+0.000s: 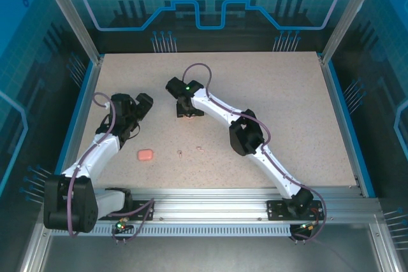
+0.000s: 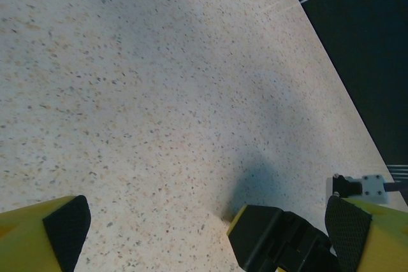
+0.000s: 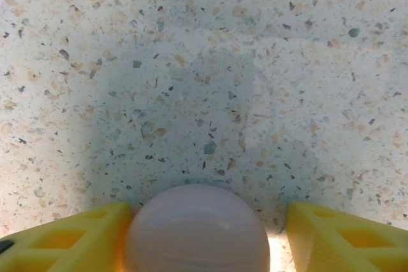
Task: Insert wireless bluetooth earbuds into charging case
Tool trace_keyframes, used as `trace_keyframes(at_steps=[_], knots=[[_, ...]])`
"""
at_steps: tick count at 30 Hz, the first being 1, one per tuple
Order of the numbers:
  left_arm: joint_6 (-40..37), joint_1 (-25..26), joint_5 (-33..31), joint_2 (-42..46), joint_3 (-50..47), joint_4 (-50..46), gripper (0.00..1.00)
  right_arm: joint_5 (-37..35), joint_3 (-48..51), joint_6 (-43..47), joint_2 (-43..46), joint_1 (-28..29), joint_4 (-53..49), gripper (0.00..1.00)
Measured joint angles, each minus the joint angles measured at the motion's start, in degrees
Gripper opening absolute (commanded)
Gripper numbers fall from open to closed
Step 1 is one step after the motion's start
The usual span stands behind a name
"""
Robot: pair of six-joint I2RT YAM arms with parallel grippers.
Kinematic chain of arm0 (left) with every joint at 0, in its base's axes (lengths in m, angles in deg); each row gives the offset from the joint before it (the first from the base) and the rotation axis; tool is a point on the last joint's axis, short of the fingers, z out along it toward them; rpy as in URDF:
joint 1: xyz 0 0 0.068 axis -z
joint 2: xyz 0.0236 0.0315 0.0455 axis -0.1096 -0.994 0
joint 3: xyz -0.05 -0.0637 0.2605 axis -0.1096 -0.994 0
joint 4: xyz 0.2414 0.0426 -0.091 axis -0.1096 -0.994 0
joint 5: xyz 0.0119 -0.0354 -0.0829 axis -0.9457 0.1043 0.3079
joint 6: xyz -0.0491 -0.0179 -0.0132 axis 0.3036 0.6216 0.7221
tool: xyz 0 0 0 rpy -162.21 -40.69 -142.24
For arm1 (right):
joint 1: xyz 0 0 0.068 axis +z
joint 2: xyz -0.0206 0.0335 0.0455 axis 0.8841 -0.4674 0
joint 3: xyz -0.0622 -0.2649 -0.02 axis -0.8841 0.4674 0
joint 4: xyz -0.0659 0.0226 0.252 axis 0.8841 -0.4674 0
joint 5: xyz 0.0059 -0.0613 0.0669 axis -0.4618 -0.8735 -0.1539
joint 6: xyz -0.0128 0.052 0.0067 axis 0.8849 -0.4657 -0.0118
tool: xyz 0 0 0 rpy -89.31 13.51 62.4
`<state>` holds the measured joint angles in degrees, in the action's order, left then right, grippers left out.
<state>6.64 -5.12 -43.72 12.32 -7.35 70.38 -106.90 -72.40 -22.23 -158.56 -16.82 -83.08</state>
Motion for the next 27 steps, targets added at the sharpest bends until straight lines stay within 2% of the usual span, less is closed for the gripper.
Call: trace_keyframes(at_steps=[5,13,23,27], knots=[[0.1,0.0,2.2,-0.3,0.0,0.2,0.99,0.1,0.0,0.0,0.0,-0.1,0.1,0.64],[-1.1,0.0,4.2,0.0,0.0,-0.1,0.99,1.0,0.0,-0.5,0.0,-0.9,-0.2,0.49],[-3.0,0.3,8.2,-1.2,0.2,3.4,0.99,3.7,7.5,-0.4,4.3,-2.4,3.4,0.47],[-2.9,3.3,9.6,-5.3,0.3,7.0,0.99,5.1,11.1,-0.5,6.6,-4.6,4.2,0.47]])
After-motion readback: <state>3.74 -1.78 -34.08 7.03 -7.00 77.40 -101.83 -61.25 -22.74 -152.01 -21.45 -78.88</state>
